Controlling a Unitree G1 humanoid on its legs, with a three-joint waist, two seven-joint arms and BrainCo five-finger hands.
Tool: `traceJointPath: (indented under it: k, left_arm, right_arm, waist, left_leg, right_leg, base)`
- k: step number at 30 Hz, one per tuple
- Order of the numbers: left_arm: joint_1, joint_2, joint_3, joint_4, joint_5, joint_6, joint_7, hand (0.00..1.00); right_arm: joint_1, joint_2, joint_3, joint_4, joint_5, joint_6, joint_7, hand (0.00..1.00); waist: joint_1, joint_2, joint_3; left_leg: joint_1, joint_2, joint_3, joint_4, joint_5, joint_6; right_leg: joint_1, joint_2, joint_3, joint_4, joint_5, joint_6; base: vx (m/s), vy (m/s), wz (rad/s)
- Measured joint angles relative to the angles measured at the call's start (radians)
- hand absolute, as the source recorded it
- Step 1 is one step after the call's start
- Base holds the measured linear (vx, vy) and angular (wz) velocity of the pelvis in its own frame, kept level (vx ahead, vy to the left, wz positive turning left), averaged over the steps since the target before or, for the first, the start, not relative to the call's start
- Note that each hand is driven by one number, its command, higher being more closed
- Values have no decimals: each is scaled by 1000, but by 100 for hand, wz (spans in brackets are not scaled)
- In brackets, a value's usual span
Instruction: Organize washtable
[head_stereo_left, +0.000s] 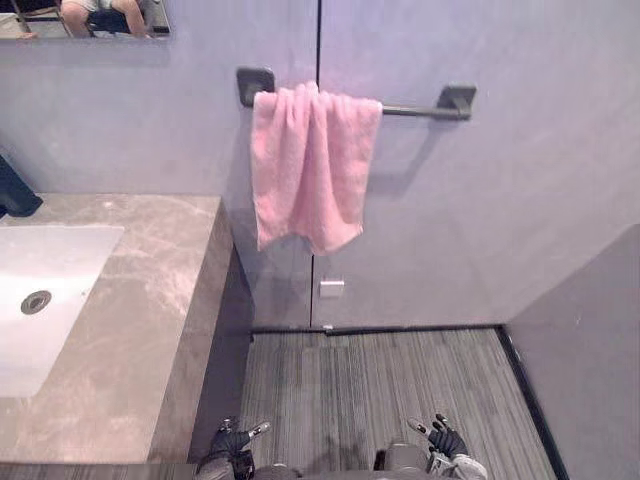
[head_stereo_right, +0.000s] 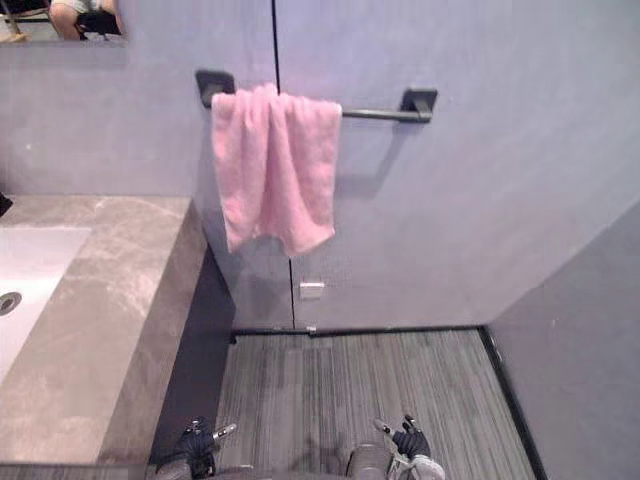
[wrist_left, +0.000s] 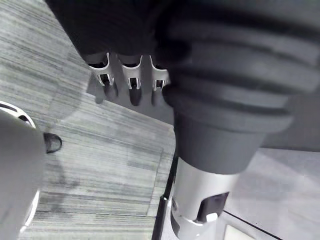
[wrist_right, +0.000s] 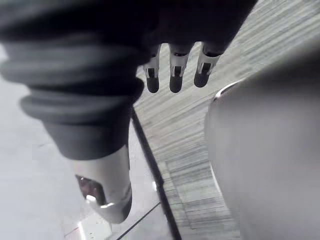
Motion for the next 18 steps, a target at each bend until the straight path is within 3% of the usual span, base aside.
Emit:
traceJointPath:
  k: [2, 3, 4, 5, 7, 8, 11, 13, 15, 18]
  left_arm:
    - [-5, -9, 1, -3, 1, 0, 0, 0]
    - [-5, -9, 4, -4, 3, -1, 0, 0]
    - [0, -12, 18, -3, 7, 0, 0, 0]
    - [3, -17, 29, -3, 8, 0, 0, 0]
    - [20, -63, 40, -4, 13, 0, -2, 0]
    - [19, -67, 40, -4, 14, 0, -3, 0]
    - [11, -78, 93, -20, 18, 0, -5, 0]
    - [19, -81, 107, -36, 17, -5, -4, 0]
    - [21, -78, 104, -49, 17, -9, -3, 0]
    - [19, -75, 103, -51, 17, -10, -2, 0]
  right_arm:
    - [-1, -3, -6, -2, 1, -2, 0, 0]
    - [-2, 0, -9, -2, 1, -3, -1, 0]
    - [-2, 1, -12, -1, 2, -3, 0, 0]
    - [-2, 2, -12, -1, 2, -3, 0, 0]
    - [-11, -23, -12, -1, 1, -2, -1, 0]
    - [-12, -26, -12, -1, 1, -2, -1, 0]
    - [-9, -33, -2, -6, 1, 4, -1, 0]
    - [3, -34, 7, 1, 12, 4, -3, 0]
    - [5, -29, 9, 0, 23, 5, -2, 0]
    - [0, -25, 10, 0, 23, 7, -2, 0]
  waist:
    - [-10, 9, 3]
    - [-13, 8, 3]
    - [-16, 6, 2]
    - [-20, 5, -1]
    - [-18, 62, -13]
    - [-21, 65, -12]
    - [-18, 76, -10]
    - [4, 75, -9]
    - [6, 68, -11]
    - [7, 61, -10]
  left_leg:
    - [16, 11, -42, -9, -15, -20]
    - [25, 11, -66, -13, -30, -38]
    - [44, 8, -88, -12, -56, -58]
    - [57, 10, -99, -9, -69, -69]
    - [72, 53, -85, 29, -81, -88]
    - [58, 63, -82, 64, -82, -93]
    - [-115, 159, -75, 497, -81, -182]
    - [-180, 223, -24, 666, -86, -174]
    - [-210, 228, 27, 578, -102, -149]
    - [-240, 176, -31, 313, -94, -147]
  right_leg:
    - [-12, 31, -6, -169, 25, -20]
    - [-12, 43, 2, -289, 77, -36]
    - [-10, 47, 25, -357, 179, -61]
    - [-2, 49, 28, -349, 216, -77]
    - [20, 75, -13, -311, 133, -86]
    - [29, 79, -21, -314, 122, -89]
    - [132, 118, -54, -379, 97, -120]
    - [222, 152, -45, -435, 92, -130]
    - [267, 157, -19, -481, 92, -130]
    - [276, 148, 49, -491, 94, -125]
  base:
    - [379, -125, 81]
    - [430, -214, 95]
    - [363, -206, 78]
    - [388, -247, 51]
    - [394, -228, 30]
    - [415, -267, 39]
    - [361, -259, 19]
    - [292, -137, -32]
    - [259, -61, -46]
    - [241, 77, -61]
